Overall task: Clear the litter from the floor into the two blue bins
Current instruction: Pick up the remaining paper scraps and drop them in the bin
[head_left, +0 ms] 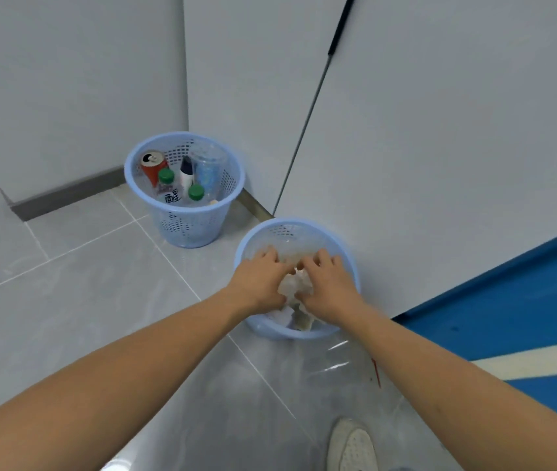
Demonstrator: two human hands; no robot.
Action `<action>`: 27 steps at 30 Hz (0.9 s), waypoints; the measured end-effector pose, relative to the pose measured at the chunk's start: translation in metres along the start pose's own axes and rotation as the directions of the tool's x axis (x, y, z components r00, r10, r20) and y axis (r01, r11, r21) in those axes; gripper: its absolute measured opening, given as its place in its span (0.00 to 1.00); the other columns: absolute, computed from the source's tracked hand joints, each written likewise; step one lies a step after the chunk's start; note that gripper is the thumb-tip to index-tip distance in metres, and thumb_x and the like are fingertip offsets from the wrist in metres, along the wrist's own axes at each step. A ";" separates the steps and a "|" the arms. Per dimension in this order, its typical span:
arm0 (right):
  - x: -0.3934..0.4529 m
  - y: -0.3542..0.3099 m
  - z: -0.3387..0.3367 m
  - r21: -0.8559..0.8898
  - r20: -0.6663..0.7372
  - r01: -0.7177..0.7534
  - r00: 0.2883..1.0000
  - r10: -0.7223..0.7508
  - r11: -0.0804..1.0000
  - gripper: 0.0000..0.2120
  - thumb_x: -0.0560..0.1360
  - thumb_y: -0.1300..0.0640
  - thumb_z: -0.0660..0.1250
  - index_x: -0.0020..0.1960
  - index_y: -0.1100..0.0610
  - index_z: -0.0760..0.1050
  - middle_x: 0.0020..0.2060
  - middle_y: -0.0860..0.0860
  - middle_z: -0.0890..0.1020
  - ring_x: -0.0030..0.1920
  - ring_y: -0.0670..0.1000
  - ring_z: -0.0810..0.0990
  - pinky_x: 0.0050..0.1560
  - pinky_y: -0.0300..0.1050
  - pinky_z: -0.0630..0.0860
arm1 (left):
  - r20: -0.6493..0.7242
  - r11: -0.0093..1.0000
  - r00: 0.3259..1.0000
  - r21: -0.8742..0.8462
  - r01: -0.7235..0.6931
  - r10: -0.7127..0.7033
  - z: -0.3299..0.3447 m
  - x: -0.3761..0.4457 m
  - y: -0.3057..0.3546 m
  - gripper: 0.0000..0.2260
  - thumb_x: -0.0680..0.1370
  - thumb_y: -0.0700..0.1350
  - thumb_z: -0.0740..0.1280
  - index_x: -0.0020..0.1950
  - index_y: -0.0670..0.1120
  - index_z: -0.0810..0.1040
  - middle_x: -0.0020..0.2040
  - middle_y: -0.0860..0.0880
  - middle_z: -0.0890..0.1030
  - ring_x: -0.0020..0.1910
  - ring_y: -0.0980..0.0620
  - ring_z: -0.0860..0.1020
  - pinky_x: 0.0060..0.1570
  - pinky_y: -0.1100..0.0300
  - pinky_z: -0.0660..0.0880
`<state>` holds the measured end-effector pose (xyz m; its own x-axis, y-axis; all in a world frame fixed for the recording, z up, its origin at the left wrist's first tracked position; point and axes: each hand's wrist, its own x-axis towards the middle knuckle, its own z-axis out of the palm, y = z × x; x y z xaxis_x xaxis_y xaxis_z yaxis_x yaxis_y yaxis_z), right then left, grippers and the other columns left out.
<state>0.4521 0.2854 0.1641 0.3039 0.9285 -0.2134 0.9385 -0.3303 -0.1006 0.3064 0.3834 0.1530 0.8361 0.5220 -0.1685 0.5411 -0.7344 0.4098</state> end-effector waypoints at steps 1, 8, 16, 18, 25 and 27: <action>0.000 -0.002 0.000 -0.050 0.007 0.013 1.000 -0.013 0.999 0.22 0.72 0.44 0.70 0.61 0.48 0.68 0.60 0.51 0.68 0.60 0.58 0.66 0.57 0.54 0.71 | -0.012 0.999 1.000 0.040 -0.008 0.008 0.000 -0.002 0.001 0.27 0.71 0.58 0.73 0.69 0.59 0.72 0.58 0.48 0.72 0.58 0.47 0.71 0.57 0.48 0.74; 0.023 -0.031 -0.056 -0.041 -0.078 0.121 0.989 -0.124 0.992 0.17 0.75 0.45 0.65 0.62 0.50 0.71 0.60 0.51 0.71 0.61 0.56 0.69 0.57 0.52 0.71 | -0.146 1.000 0.989 0.024 0.017 -0.013 -0.062 -0.018 0.000 0.18 0.76 0.58 0.67 0.65 0.55 0.76 0.57 0.50 0.75 0.60 0.49 0.73 0.49 0.55 0.69; -0.004 -0.111 -0.217 0.072 -0.071 0.280 0.959 -0.275 0.957 0.16 0.74 0.48 0.66 0.60 0.52 0.73 0.54 0.51 0.75 0.56 0.57 0.72 0.52 0.54 0.72 | -0.105 0.965 0.960 0.008 0.261 -0.259 -0.244 -0.098 0.015 0.23 0.75 0.60 0.69 0.67 0.53 0.74 0.58 0.49 0.73 0.61 0.47 0.72 0.55 0.47 0.76; -0.015 -0.134 -0.268 0.094 -0.069 0.300 0.953 -0.295 0.949 0.15 0.74 0.47 0.66 0.59 0.51 0.73 0.53 0.51 0.75 0.56 0.57 0.73 0.51 0.54 0.72 | -0.131 0.950 0.941 -0.022 0.313 -0.313 -0.298 -0.128 0.017 0.23 0.74 0.60 0.69 0.67 0.54 0.74 0.61 0.50 0.74 0.62 0.47 0.73 0.56 0.47 0.76; -0.091 -0.240 -0.498 0.143 -0.046 0.375 0.927 -0.372 0.916 0.18 0.78 0.44 0.64 0.64 0.49 0.72 0.58 0.49 0.75 0.60 0.54 0.72 0.55 0.53 0.74 | -0.228 0.857 0.832 -0.030 0.514 -0.506 -0.527 -0.303 0.055 0.26 0.76 0.64 0.65 0.72 0.57 0.69 0.63 0.52 0.74 0.65 0.49 0.73 0.57 0.51 0.75; -0.122 -0.276 -0.565 0.159 -0.065 0.406 0.914 -0.401 0.900 0.16 0.78 0.45 0.65 0.63 0.49 0.72 0.57 0.48 0.75 0.60 0.53 0.73 0.53 0.50 0.74 | -0.255 0.836 0.804 -0.037 0.547 -0.537 -0.591 -0.365 0.074 0.26 0.77 0.64 0.64 0.73 0.57 0.68 0.64 0.53 0.74 0.66 0.49 0.72 0.56 0.52 0.75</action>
<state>0.2487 0.3588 0.7665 -0.0882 0.9919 -0.0915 0.9418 0.0531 -0.3320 -0.0122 0.3948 0.7748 0.3590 0.9247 -0.1269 0.9065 -0.3130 0.2835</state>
